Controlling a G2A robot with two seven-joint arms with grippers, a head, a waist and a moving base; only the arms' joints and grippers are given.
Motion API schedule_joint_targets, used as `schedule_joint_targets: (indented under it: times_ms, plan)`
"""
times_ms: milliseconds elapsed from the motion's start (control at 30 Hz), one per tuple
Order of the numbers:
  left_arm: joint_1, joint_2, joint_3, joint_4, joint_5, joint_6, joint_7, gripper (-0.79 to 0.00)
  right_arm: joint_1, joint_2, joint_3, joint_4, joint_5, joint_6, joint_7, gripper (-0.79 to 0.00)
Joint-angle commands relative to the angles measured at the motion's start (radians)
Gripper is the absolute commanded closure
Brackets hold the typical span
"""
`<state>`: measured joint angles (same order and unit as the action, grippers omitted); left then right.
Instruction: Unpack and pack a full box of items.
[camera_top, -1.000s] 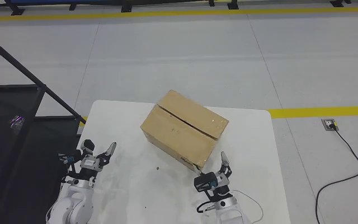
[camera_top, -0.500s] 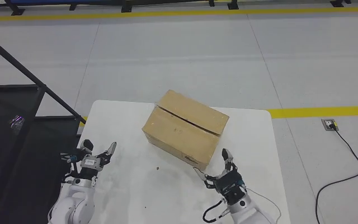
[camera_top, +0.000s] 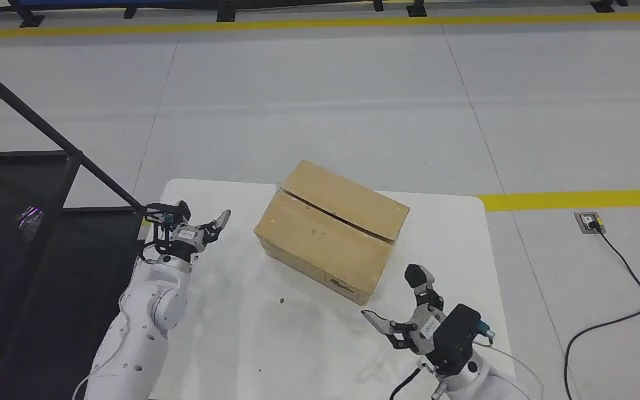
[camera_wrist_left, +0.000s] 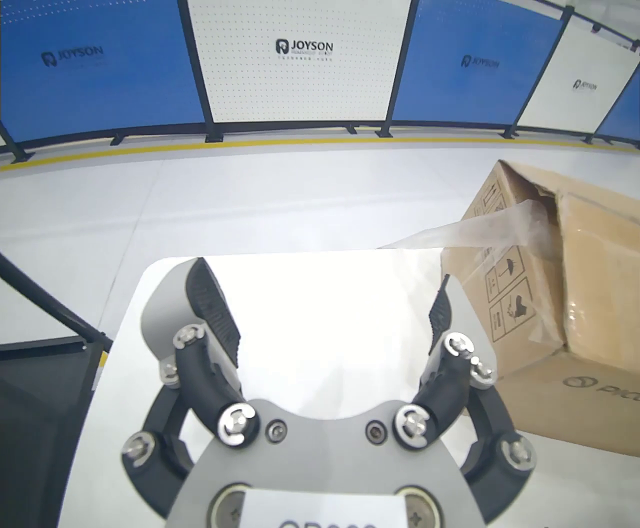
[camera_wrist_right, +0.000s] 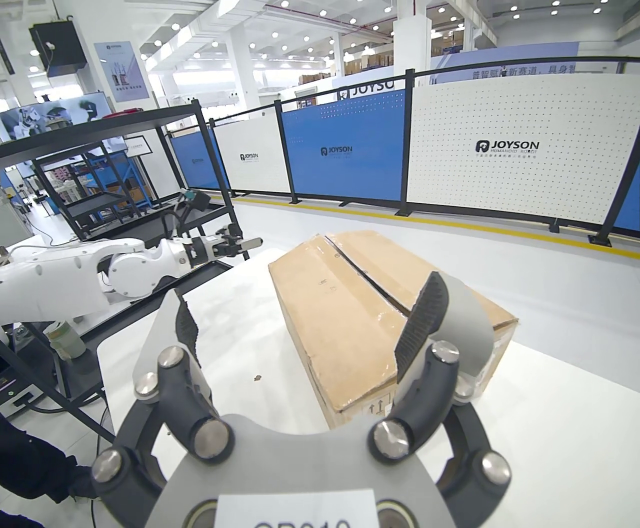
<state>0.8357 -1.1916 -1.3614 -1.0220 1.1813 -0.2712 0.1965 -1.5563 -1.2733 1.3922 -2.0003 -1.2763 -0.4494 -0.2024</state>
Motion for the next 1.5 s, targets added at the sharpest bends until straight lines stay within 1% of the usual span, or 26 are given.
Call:
schedule_joint_targets:
  times_ms: [0, 67, 133, 233, 300, 433, 533, 667, 767, 900, 1033, 1167, 1300, 1367, 1467]
  plan:
    - [-0.056, -0.010, 0.044, 0.068, 0.023, -0.015, 0.010, -0.785, -0.011, 0.003, 0.022, 0.001, 0.026, -0.014, -0.007, -0.785]
    - [-0.097, -0.022, 0.089, 0.121, 0.043, -0.032, 0.021, -0.785, -0.020, 0.005, 0.045, 0.002, 0.045, -0.015, -0.004, -0.785]
    - [-0.132, -0.034, 0.129, 0.170, 0.067, -0.029, 0.036, -0.785, -0.028, 0.007, 0.060, -0.003, 0.058, -0.014, 0.002, -0.785]
    - [-0.175, -0.052, 0.177, 0.236, 0.079, -0.030, 0.059, -0.785, -0.035, 0.010, 0.077, -0.011, 0.068, -0.014, 0.009, -0.785]
    - [-0.195, -0.062, 0.201, 0.273, 0.083, -0.048, 0.075, -0.785, -0.038, 0.011, 0.086, -0.016, 0.073, -0.015, 0.013, -0.785]
    - [-0.205, -0.071, 0.228, 0.313, 0.105, -0.072, 0.133, -0.785, -0.033, 0.014, 0.094, -0.018, 0.079, -0.017, 0.024, -0.785]
    - [-0.192, -0.066, 0.233, 0.312, 0.136, -0.116, 0.170, -0.785, -0.020, 0.015, 0.091, -0.017, 0.079, -0.028, 0.034, -0.785]
    - [-0.150, -0.047, 0.214, 0.278, 0.167, -0.187, 0.210, -0.785, 0.000, 0.017, 0.081, -0.006, 0.082, -0.040, 0.041, -0.785]
    - [-0.105, -0.028, 0.189, 0.229, 0.185, -0.240, 0.222, -0.785, 0.014, 0.018, 0.074, 0.004, 0.086, -0.049, 0.043, -0.785]
    - [-0.021, -0.008, 0.158, 0.122, 0.214, -0.248, 0.230, -0.785, 0.028, 0.019, 0.067, 0.016, 0.088, -0.055, 0.043, -0.785]
    - [0.064, 0.006, 0.131, -0.002, 0.219, -0.250, 0.211, -0.785, 0.035, 0.020, 0.064, 0.024, 0.089, -0.060, 0.040, -0.785]
    - [0.135, 0.014, 0.114, -0.100, 0.214, -0.245, 0.182, -0.785, 0.036, 0.022, 0.064, 0.028, 0.091, -0.062, 0.037, -0.785]
    - [0.190, 0.021, 0.096, -0.167, 0.215, -0.232, 0.164, -0.785, 0.034, 0.024, 0.067, 0.031, 0.093, -0.065, 0.028, -0.785]
    - [0.212, 0.023, 0.081, -0.185, 0.215, -0.193, 0.151, -0.785, 0.033, 0.025, 0.069, 0.034, 0.095, -0.066, 0.022, -0.785]
    - [0.229, 0.022, 0.052, -0.186, 0.175, -0.104, 0.127, -0.785, 0.031, 0.026, 0.073, 0.038, 0.098, -0.066, 0.015, -0.785]
